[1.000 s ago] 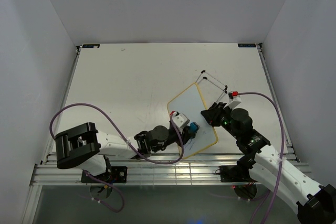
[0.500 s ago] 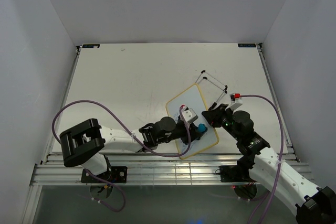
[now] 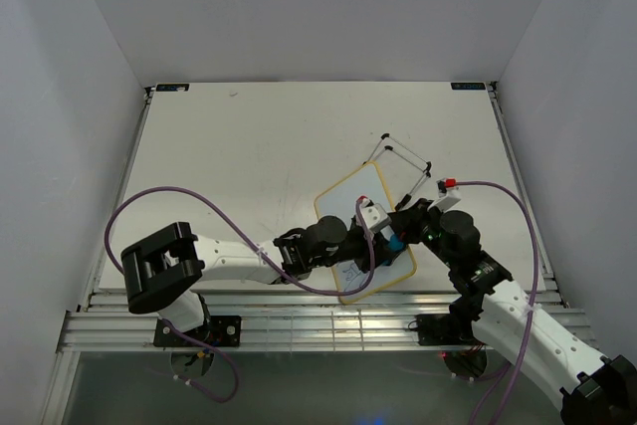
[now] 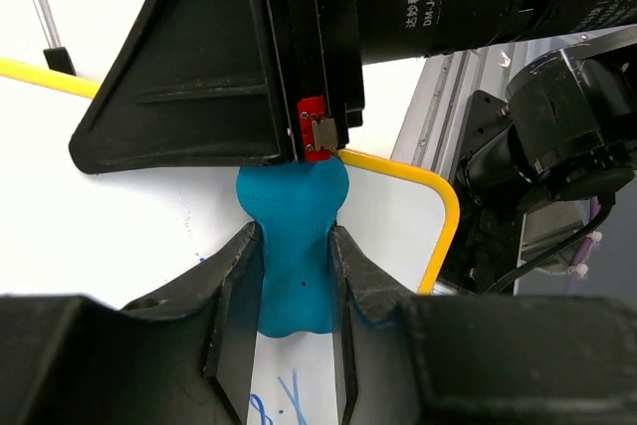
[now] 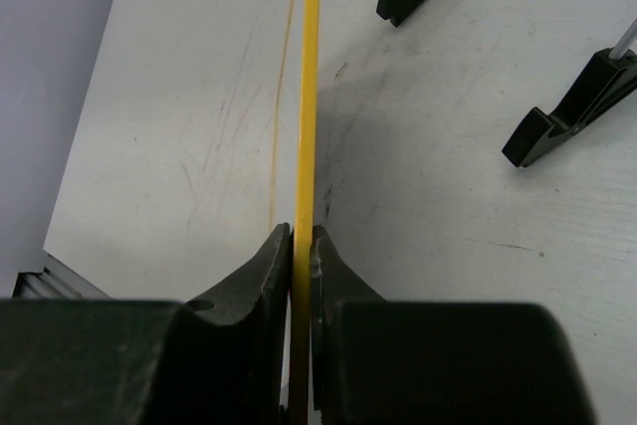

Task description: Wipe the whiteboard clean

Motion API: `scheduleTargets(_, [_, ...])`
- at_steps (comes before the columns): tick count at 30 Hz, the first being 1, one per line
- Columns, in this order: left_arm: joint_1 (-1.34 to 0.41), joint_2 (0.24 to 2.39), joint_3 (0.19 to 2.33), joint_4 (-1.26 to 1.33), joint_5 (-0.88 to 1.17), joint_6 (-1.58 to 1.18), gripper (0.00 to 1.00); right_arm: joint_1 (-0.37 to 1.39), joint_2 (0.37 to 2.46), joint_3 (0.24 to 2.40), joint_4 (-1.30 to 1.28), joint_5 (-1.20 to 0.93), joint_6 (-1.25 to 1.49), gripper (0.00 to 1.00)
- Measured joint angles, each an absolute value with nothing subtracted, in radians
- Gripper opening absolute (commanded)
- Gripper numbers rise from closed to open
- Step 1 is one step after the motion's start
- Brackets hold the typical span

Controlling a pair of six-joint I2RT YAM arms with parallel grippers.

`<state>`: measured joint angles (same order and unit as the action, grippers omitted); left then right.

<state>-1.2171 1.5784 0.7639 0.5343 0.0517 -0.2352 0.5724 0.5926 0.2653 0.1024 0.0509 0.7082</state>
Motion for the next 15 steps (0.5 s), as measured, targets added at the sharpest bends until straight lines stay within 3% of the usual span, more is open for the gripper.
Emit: scheduleTargets(15, [-1.014,1.611,0.701,0.604,0.101,-0.344,0.00,0.573,0.505,0.274,0.022,0.069,0.699,0.08])
